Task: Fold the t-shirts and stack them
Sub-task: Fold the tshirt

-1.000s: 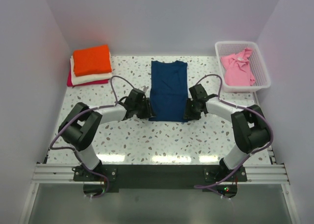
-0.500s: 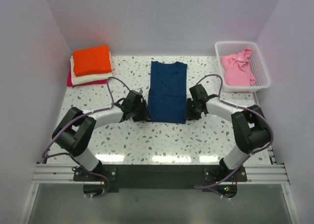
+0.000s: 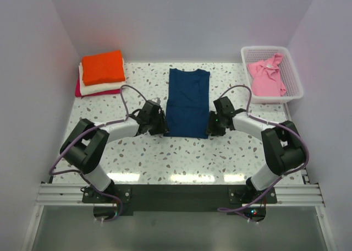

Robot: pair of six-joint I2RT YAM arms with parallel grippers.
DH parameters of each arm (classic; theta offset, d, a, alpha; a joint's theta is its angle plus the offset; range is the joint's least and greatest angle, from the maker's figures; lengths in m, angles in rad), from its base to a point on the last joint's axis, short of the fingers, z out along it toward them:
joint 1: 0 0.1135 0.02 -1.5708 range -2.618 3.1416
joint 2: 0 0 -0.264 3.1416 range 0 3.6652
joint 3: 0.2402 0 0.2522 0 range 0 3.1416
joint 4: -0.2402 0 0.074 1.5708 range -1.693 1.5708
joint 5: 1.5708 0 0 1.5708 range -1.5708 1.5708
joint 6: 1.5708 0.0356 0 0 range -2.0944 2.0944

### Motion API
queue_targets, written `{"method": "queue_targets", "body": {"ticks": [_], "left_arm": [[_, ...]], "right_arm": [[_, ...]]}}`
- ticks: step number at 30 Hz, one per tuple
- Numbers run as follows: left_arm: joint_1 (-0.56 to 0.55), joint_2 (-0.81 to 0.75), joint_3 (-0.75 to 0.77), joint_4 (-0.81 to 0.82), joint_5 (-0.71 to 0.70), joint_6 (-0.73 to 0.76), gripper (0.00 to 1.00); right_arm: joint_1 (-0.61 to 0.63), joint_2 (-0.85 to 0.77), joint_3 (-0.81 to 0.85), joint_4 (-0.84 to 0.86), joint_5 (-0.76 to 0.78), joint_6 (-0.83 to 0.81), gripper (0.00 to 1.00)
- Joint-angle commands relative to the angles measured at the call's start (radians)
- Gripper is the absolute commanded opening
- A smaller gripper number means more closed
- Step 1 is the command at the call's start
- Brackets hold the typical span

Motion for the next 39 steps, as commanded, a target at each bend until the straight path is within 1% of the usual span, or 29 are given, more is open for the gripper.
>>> {"method": "queue_targets", "body": {"ticks": [1, 5, 9, 10, 11, 12, 13, 14, 15, 16, 20, 23, 25, 29, 31, 32, 34, 35, 36, 37, 38, 39], "left_arm": [[0.0, 0.067, -0.01, -0.025, -0.031, 0.036, 0.46], [0.002, 0.087, -0.007, -0.025, -0.031, 0.042, 0.43], [-0.004, 0.08, -0.03, -0.006, -0.01, 0.04, 0.33], [-0.006, 0.076, -0.031, -0.003, -0.005, 0.039, 0.29], [-0.01, 0.07, -0.036, 0.0, 0.001, 0.037, 0.22], [-0.012, 0.067, -0.039, 0.0, 0.007, 0.037, 0.19], [-0.014, 0.064, -0.042, 0.003, 0.013, 0.036, 0.15], [-0.014, 0.052, -0.05, 0.003, 0.021, 0.031, 0.11], [-0.017, 0.044, -0.054, 0.003, 0.034, 0.028, 0.04], [-0.017, 0.035, -0.058, -0.003, 0.038, 0.025, 0.0], [-0.017, -0.051, -0.087, -0.052, 0.044, 0.008, 0.0], [-0.021, -0.137, -0.142, -0.083, 0.045, -0.003, 0.0], [-0.024, -0.198, -0.18, -0.094, 0.058, -0.012, 0.0], [-0.043, -0.295, -0.304, -0.1, 0.085, -0.05, 0.0], [-0.055, -0.348, -0.34, -0.103, 0.096, -0.067, 0.0], [-0.072, -0.365, -0.369, -0.101, 0.099, -0.082, 0.0], [-0.078, -0.4, -0.389, -0.101, 0.119, -0.092, 0.0], [-0.081, -0.408, -0.396, -0.104, 0.125, -0.09, 0.04], [-0.08, -0.414, -0.397, -0.109, 0.133, -0.087, 0.11], [-0.08, -0.431, -0.395, -0.124, 0.133, -0.087, 0.21], [-0.08, -0.443, -0.387, -0.132, 0.13, -0.081, 0.34], [-0.08, -0.456, -0.38, -0.141, 0.113, -0.076, 0.4]], "right_arm": [[0.015, -0.005, -0.035, -0.007, -0.012, 0.023, 0.4], [0.03, 0.015, -0.032, 0.003, -0.014, 0.035, 0.4], [0.046, 0.038, -0.03, 0.013, -0.014, 0.044, 0.38], [0.046, 0.043, -0.03, 0.015, -0.019, 0.044, 0.34], [0.049, 0.046, -0.03, 0.015, -0.022, 0.046, 0.31], [0.047, 0.046, -0.03, 0.015, -0.023, 0.046, 0.28], [0.049, 0.043, -0.032, 0.012, -0.025, 0.046, 0.22], [0.049, 0.04, -0.032, 0.01, -0.025, 0.046, 0.19], [0.049, 0.032, -0.032, 0.003, -0.026, 0.041, 0.16], [0.049, 0.026, -0.033, -0.008, -0.026, 0.038, 0.12], [0.049, -0.035, -0.064, -0.048, -0.035, 0.021, 0.06], [0.049, -0.097, -0.11, -0.079, -0.061, 0.011, 0.05], [0.049, -0.156, -0.142, -0.092, -0.081, 0.012, 0.05], [0.059, -0.273, -0.241, -0.131, -0.1, 0.026, 0.05], [0.07, -0.317, -0.271, -0.152, -0.117, 0.043, 0.05], [0.073, -0.365, -0.297, -0.158, -0.121, 0.049, 0.05], [0.081, -0.406, -0.321, -0.172, -0.135, 0.069, 0.08], [0.082, -0.438, -0.335, -0.18, -0.137, 0.073, 0.1], [0.082, -0.452, -0.338, -0.188, -0.137, 0.075, 0.13], [0.082, -0.463, -0.337, -0.204, -0.129, 0.075, 0.26], [0.082, -0.471, -0.323, -0.215, -0.121, 0.077, 0.32], [0.082, -0.489, -0.312, -0.226, -0.115, 0.075, 0.39]]}}
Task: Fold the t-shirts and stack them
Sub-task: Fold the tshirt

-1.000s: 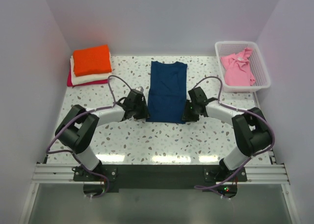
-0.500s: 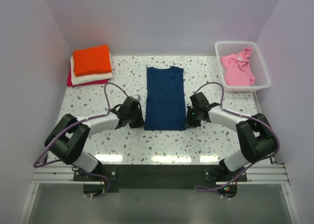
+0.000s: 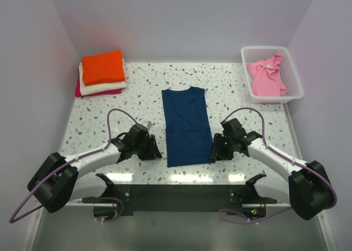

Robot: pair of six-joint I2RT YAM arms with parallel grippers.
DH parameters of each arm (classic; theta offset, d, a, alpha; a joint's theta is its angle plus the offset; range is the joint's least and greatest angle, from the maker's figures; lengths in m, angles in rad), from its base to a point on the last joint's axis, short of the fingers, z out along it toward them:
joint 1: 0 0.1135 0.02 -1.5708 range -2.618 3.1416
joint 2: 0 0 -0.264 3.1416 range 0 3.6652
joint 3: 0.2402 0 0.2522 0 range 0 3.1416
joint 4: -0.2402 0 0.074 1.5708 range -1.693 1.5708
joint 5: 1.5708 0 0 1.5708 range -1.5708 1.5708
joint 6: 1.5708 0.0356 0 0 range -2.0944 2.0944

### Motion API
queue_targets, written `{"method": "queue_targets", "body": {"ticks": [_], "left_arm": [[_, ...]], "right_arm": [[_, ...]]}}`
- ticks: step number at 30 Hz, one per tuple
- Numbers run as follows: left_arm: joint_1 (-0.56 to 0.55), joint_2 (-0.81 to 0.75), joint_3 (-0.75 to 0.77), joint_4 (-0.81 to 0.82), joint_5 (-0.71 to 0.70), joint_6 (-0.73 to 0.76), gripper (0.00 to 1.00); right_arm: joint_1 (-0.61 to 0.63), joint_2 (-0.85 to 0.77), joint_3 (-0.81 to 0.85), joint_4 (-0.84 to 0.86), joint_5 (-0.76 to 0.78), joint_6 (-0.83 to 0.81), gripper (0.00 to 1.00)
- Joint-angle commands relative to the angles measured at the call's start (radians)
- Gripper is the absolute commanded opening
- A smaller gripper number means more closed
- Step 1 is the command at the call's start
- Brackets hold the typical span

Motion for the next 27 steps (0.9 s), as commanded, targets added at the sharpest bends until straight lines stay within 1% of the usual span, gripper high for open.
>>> {"method": "queue_targets", "body": {"ticks": [1, 3, 4, 5, 7, 8, 10, 11, 12, 13, 15, 16, 19, 27], "left_arm": [[0.002, -0.057, 0.016, -0.095, -0.035, 0.01, 0.42], [0.004, -0.065, 0.085, -0.14, -0.079, 0.038, 0.43], [0.004, -0.062, 0.116, -0.179, -0.092, 0.049, 0.42], [0.004, -0.06, 0.172, -0.187, -0.101, 0.068, 0.4], [0.004, -0.041, 0.214, -0.166, -0.1, 0.085, 0.35], [0.005, -0.025, 0.254, -0.154, -0.097, 0.098, 0.28], [0.005, 0.048, 0.324, -0.12, -0.074, 0.115, 0.21], [0.005, 0.077, 0.346, -0.111, -0.068, 0.124, 0.16], [0.005, 0.131, 0.364, -0.084, -0.067, 0.125, 0.13], [0.004, 0.16, 0.396, -0.067, -0.067, 0.133, 0.1], [0.004, 0.218, 0.433, -0.045, -0.072, 0.136, 0.08], [0.005, 0.276, 0.469, -0.031, -0.077, 0.144, 0.04], [0.01, 0.353, 0.501, 0.002, -0.086, 0.141, 0.03], [0.05, 0.461, 0.587, 0.013, -0.089, 0.145, 0.02]], "right_arm": [[-0.001, -0.046, 0.022, -0.095, 0.033, 0.003, 0.46], [-0.001, -0.061, 0.065, -0.119, 0.057, -0.003, 0.51], [0.0, -0.066, 0.082, -0.145, 0.069, -0.006, 0.52], [-0.001, -0.069, 0.12, -0.159, 0.101, -0.013, 0.52], [-0.001, -0.066, 0.166, -0.19, 0.149, -0.021, 0.51], [-0.001, -0.057, 0.215, -0.185, 0.169, -0.021, 0.49], [-0.001, -0.006, 0.264, -0.131, 0.165, -0.04, 0.46], [-0.001, 0.023, 0.304, -0.103, 0.15, -0.046, 0.44], [-0.001, 0.054, 0.327, -0.066, 0.122, -0.055, 0.4], [-0.001, 0.119, 0.373, -0.043, 0.113, -0.069, 0.38], [-0.003, 0.176, 0.405, 0.0, 0.103, -0.09, 0.34], [-0.003, 0.242, 0.448, 0.021, 0.109, -0.101, 0.33], [-0.003, 0.321, 0.503, 0.045, 0.113, -0.138, 0.28], [-0.014, 0.485, 0.615, 0.039, 0.148, -0.187, 0.27]]}}
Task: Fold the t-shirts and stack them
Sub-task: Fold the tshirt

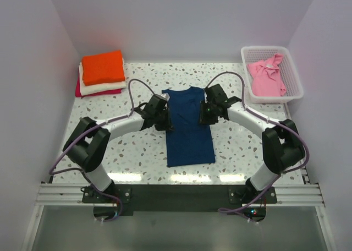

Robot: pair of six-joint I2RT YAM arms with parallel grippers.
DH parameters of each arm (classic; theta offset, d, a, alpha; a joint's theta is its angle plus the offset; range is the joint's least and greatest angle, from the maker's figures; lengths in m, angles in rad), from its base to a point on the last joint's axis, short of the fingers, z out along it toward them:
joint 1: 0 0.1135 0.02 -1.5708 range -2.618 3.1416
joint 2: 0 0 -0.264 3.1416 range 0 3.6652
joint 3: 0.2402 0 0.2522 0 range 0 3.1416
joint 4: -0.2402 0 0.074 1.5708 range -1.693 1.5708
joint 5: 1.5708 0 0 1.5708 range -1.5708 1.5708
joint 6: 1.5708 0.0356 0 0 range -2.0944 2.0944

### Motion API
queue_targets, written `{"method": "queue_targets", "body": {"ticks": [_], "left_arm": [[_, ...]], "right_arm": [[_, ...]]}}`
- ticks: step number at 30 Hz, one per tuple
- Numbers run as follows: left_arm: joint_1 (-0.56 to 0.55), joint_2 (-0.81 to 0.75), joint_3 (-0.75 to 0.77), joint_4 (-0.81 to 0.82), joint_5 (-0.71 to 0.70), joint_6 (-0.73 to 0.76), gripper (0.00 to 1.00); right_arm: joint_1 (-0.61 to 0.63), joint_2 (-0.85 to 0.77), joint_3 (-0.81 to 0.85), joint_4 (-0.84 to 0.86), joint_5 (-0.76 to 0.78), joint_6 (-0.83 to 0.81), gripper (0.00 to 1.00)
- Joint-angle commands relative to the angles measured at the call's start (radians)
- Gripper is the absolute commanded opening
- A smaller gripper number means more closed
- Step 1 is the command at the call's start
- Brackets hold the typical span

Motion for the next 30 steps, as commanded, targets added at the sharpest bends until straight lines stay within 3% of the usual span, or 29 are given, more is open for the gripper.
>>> {"method": "queue_targets", "body": {"ticks": [1, 20, 30], "left_arm": [[0.023, 0.03, 0.058, 0.056, -0.016, 0.036, 0.02], [0.118, 0.14, 0.005, 0.123, 0.01, 0.029, 0.0], [0.14, 0.129, -0.01, 0.093, -0.013, 0.021, 0.0]], "right_arm": [[-0.013, 0.043, 0.073, 0.021, 0.032, -0.046, 0.27], [-0.122, 0.264, 0.073, 0.074, 0.004, -0.042, 0.21], [-0.116, 0.243, -0.031, 0.138, -0.037, 0.015, 0.18]]}}
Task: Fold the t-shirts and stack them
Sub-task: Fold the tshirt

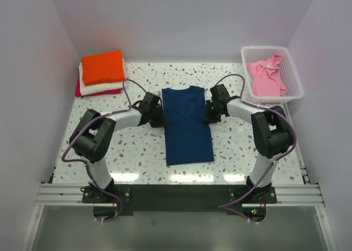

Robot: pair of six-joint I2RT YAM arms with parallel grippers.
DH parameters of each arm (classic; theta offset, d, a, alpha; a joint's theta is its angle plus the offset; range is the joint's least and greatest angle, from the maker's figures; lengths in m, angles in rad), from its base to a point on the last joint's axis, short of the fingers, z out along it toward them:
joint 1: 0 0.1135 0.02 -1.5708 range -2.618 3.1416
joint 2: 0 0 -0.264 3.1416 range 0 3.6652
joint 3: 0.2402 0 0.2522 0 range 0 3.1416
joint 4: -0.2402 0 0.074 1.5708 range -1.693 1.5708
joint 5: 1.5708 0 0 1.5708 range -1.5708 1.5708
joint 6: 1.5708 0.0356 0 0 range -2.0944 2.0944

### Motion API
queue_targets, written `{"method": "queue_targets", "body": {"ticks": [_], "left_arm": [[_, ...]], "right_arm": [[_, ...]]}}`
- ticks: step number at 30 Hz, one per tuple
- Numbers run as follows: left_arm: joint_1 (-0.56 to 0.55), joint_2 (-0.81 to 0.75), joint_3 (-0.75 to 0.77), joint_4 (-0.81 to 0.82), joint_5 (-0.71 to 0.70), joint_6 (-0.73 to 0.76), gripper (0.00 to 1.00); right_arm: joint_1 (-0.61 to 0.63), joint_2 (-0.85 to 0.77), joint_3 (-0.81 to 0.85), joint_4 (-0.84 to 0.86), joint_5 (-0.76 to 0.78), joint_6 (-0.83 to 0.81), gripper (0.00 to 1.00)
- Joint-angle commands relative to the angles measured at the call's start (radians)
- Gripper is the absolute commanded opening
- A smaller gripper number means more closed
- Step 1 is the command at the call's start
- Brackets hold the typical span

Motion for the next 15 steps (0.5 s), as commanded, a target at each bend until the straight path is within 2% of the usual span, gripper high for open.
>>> {"method": "queue_targets", "body": {"ticks": [1, 9, 15], "left_arm": [[0.016, 0.001, -0.029, 0.0, -0.034, 0.006, 0.0], [0.016, -0.061, -0.143, 0.032, -0.031, -0.014, 0.0], [0.017, -0.101, -0.164, 0.016, -0.053, 0.002, 0.0]], "right_arm": [[0.004, 0.006, -0.088, 0.028, -0.002, 0.03, 0.18], [0.035, -0.036, -0.203, 0.09, -0.02, 0.085, 0.18], [0.052, -0.106, -0.263, 0.073, 0.004, 0.113, 0.18]]}}
